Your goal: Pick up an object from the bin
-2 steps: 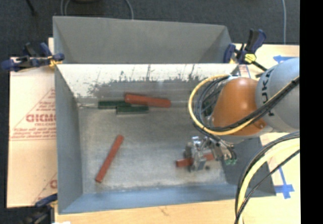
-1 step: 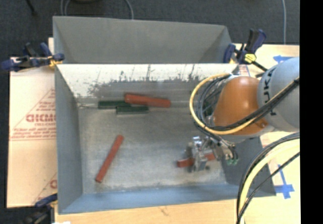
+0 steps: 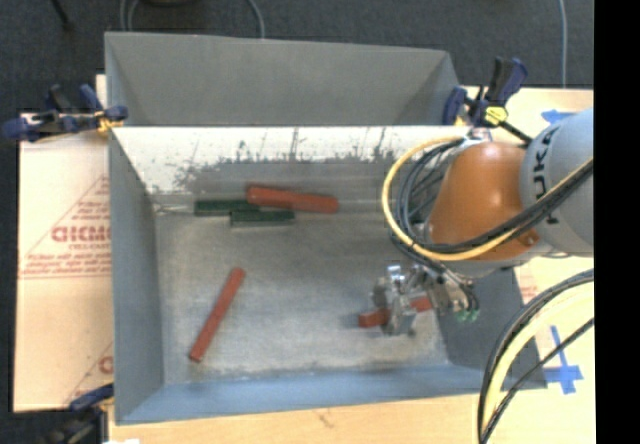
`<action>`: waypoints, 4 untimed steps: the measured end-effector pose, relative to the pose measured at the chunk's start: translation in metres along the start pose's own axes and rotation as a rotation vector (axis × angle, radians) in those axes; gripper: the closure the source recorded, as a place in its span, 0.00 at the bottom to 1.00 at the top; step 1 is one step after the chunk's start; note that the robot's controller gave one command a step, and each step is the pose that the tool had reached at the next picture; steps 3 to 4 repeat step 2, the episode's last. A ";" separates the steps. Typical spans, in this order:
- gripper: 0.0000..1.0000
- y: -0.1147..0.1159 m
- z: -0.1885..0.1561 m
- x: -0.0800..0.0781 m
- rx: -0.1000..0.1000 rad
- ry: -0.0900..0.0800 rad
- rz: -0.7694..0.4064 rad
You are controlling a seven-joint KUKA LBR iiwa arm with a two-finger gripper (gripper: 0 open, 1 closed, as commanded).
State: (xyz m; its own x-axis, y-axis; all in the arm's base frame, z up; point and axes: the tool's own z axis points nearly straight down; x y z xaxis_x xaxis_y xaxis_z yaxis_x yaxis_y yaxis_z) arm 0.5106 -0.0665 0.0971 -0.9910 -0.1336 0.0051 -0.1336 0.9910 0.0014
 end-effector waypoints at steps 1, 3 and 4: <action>1.00 -0.001 -0.017 -0.002 0.003 -0.009 0.000; 1.00 -0.001 -0.028 -0.002 0.003 -0.008 0.000; 1.00 -0.001 -0.028 -0.002 0.003 -0.008 0.000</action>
Offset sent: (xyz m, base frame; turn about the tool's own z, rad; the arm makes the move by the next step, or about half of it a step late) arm 0.0000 0.0000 0.0560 0.0000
